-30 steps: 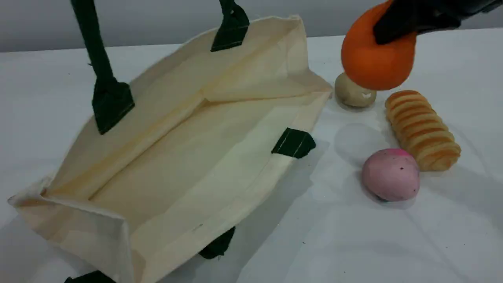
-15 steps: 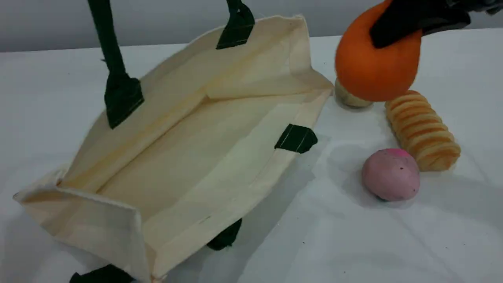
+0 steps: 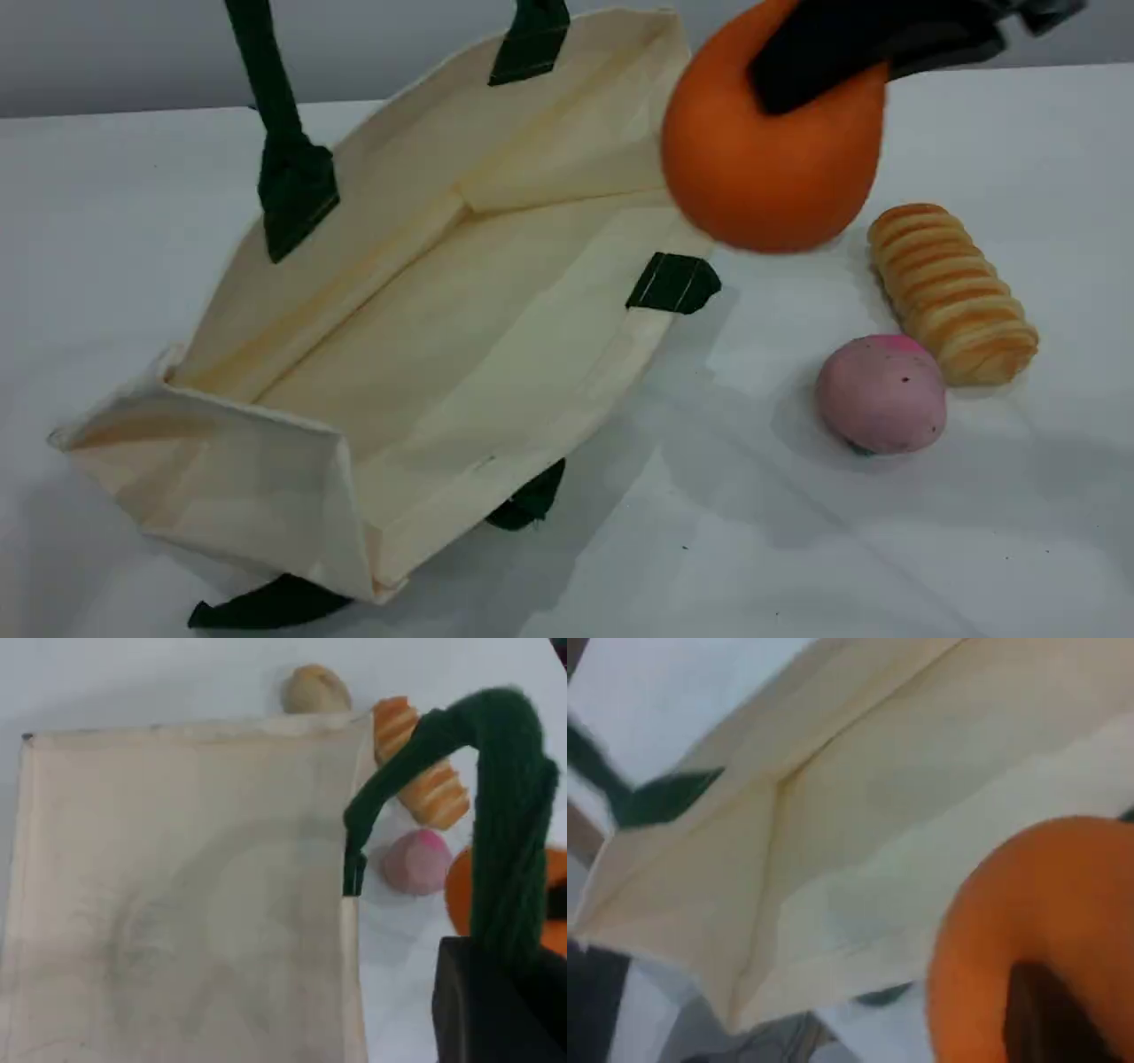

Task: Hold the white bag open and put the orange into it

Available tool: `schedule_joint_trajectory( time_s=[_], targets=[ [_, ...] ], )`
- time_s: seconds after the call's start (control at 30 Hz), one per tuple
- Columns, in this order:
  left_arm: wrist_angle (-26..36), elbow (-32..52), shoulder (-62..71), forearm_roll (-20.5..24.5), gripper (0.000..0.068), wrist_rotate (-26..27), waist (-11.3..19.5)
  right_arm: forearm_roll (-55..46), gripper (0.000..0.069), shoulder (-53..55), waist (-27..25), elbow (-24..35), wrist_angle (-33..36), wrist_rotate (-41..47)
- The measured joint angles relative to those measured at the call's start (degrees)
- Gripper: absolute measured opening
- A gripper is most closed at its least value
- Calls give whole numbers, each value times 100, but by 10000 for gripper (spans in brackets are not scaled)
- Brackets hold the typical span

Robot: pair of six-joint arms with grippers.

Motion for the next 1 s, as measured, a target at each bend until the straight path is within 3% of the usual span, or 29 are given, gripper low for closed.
schedule_joint_trajectory(
  time_s=[0.2, 0.4, 0.57, 1.0],
  targets=[
    [25, -24, -6, 0, 74, 0, -259, 452, 55, 75, 862, 0, -813, -113],
    [205, -24, -30, 12, 74, 0, -266, 1131, 55, 397, 1387, 0, -1500, -618],
    [206, -31, -61, -63, 74, 10, -266, 1962, 55, 827, 1387, 0, -1719, -1411],
    [392, -315, -90, -137, 74, 90, -266, 4099, 55, 1521, 1387, -22, -1340, -3639]
  ],
)
